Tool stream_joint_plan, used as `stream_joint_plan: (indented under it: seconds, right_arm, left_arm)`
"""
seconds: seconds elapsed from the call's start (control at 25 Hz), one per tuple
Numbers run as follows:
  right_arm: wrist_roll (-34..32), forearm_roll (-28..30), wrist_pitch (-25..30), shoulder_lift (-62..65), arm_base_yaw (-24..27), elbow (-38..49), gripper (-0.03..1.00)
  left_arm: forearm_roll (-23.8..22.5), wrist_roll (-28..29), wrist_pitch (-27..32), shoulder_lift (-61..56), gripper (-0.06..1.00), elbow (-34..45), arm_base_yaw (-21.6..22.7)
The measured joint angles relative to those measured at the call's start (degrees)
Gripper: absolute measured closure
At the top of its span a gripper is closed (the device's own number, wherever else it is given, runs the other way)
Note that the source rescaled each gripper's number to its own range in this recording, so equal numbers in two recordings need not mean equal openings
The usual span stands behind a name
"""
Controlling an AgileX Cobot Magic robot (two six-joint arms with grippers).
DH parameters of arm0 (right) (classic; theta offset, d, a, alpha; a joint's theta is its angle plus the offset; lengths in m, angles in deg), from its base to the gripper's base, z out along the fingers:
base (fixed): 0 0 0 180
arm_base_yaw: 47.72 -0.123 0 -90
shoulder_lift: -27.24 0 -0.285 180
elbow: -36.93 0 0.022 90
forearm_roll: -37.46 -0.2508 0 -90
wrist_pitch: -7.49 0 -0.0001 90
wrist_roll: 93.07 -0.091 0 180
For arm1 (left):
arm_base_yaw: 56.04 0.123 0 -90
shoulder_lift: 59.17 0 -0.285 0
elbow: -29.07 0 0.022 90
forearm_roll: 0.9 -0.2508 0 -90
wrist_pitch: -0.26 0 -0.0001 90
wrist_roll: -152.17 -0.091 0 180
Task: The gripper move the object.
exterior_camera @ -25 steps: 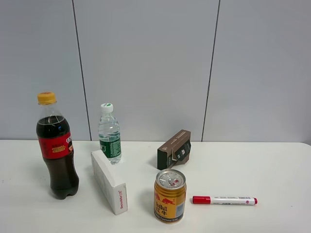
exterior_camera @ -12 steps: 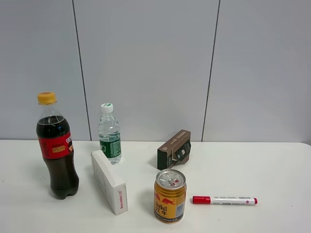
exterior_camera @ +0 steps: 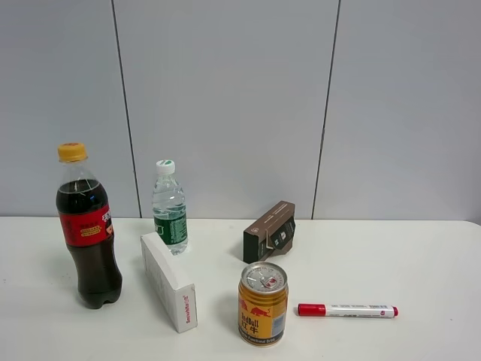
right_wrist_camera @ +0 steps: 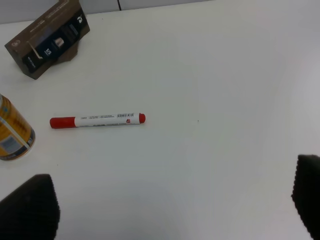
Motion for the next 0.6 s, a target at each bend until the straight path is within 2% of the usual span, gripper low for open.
stream_joint_plan:
  seconds: [0.6]
  right_arm:
    - [0.0, 0.0, 0.0, 0.0, 0.0, 0.0, -0.03]
  left_arm:
    - [0.01, 0.0, 0.0, 0.0, -0.06, 0.0, 0.0]
